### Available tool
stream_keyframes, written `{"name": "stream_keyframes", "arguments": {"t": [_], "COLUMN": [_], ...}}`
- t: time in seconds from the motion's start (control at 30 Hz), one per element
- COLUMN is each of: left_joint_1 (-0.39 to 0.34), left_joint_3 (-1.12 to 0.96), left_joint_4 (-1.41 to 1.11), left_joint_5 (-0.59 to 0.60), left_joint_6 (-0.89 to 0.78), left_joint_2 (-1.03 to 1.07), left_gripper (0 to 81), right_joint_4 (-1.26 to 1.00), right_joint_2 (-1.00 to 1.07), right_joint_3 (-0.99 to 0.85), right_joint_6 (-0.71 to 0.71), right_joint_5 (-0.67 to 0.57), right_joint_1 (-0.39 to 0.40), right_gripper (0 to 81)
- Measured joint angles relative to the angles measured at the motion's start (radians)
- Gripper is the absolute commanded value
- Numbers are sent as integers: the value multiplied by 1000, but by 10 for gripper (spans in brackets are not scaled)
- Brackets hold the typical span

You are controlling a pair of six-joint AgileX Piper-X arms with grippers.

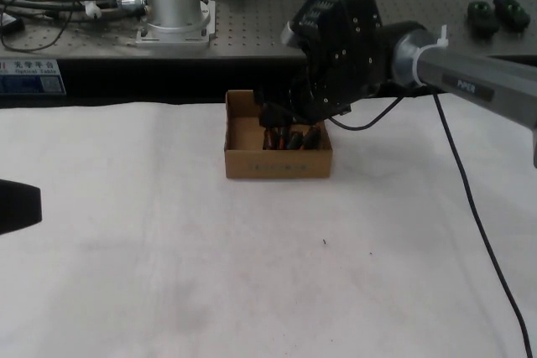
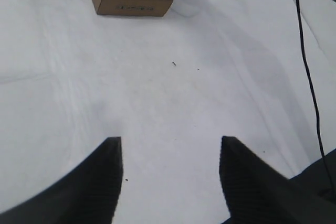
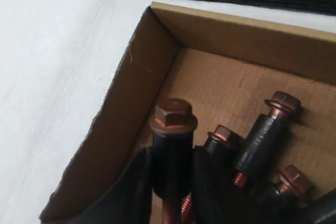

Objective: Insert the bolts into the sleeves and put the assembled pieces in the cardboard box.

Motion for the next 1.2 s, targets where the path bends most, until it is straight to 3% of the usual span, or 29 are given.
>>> {"name": "stream_keyframes", "arguments": {"t": [0.07,0.2,0.63,0.8,0.93,1.2], "left_joint_1": [0,0,0,0,0,0], "left_joint_3": [0,0,0,12,70,251], "left_joint_4": [0,0,0,2,0,-44], "left_joint_5": [0,0,0,-9,-35,-37], "left_joint_6": [0,25,82,166,210,217], "left_joint_2": [0,0,0,-2,-2,-2], "left_gripper": [411,411,411,411,411,411], "right_joint_4": [5,36,238,456,675,735], "right_joint_2": [0,0,-63,-199,-351,-699], "right_joint_3": [0,-3,-2,-2,12,281], "right_joint_6": [-2,-2,-27,-120,-241,-280], "right_joint_5": [2,11,5,39,183,289], "right_joint_1": [0,0,0,0,0,2], "right_gripper": [386,336,327,311,293,293]}}
